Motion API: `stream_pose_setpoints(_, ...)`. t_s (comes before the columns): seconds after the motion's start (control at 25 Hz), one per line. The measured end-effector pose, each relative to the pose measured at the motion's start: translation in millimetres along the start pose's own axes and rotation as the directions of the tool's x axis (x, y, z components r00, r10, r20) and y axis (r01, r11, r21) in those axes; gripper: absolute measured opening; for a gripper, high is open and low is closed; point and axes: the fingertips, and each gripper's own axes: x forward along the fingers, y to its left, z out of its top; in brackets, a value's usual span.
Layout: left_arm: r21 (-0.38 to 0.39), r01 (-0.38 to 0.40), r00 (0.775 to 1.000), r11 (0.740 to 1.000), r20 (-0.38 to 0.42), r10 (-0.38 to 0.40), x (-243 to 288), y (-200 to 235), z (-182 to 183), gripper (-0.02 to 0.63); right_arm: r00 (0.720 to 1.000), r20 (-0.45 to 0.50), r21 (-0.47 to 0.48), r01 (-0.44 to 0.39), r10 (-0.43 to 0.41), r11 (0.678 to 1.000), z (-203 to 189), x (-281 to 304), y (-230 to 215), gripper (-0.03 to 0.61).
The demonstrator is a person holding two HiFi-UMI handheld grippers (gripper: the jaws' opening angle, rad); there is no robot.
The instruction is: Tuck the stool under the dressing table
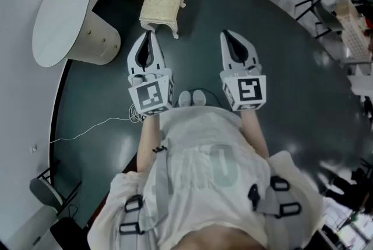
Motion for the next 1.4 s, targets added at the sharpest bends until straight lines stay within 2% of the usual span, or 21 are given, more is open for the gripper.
stream_pose_setpoints(0.32, 0.008, -0.010, 1.000, 1.000, -0.010, 0.010, -1.0, 0.2, 3.3, 0.003, 1.000, -0.010, 0.023, -0.007, 0.008, 1.000, -4.6, -0.9, -4.0, 0.002)
stream_pose_setpoints(0.56, 0.006, -0.033, 0.999, 0.999, -0.015, 0.033, -4.9, -1.9, 0.9, 0.003, 0.999, 0.006, 0.122, -0.051, 0.050, 0.991, -15.5, -8.8, -6.4, 0.002)
stream_pose_setpoints(0.76, 0.000, -0.053, 0.998, 0.999, -0.021, 0.052, -0.2, -14.9, -3.1, 0.003, 0.999, -0.001, 0.071, -0.042, 0.042, 0.997, -28.3, -14.4, -25.6, 0.002)
stream_pose_setpoints(0.96, -0.005, -0.051, 0.999, 0.999, -0.017, 0.051, 1.0, -39.3, -7.4, 0.003, 0.999, -0.015, 0.085, -0.032, 0.034, 0.996, -43.2, -25.6, -46.7, 0.002)
stream_pose_setpoints(1.24, -0.055, -0.028, 0.992, 0.998, -0.124, 0.021, 22.8, -52.3, -44.1, 0.003, 0.995, -0.096, 0.111, 0.014, -0.003, 0.994, -71.9, -20.0, -63.3, 0.002)
stream_pose_setpoints(1.4, -0.051, -0.002, 0.989, 0.999, -0.145, -0.005, 44.2, -64.9, -59.4, 0.003, 0.992, -0.120, 0.095, 0.040, -0.029, 0.995, -82.7, -9.2, -82.6, 0.002)
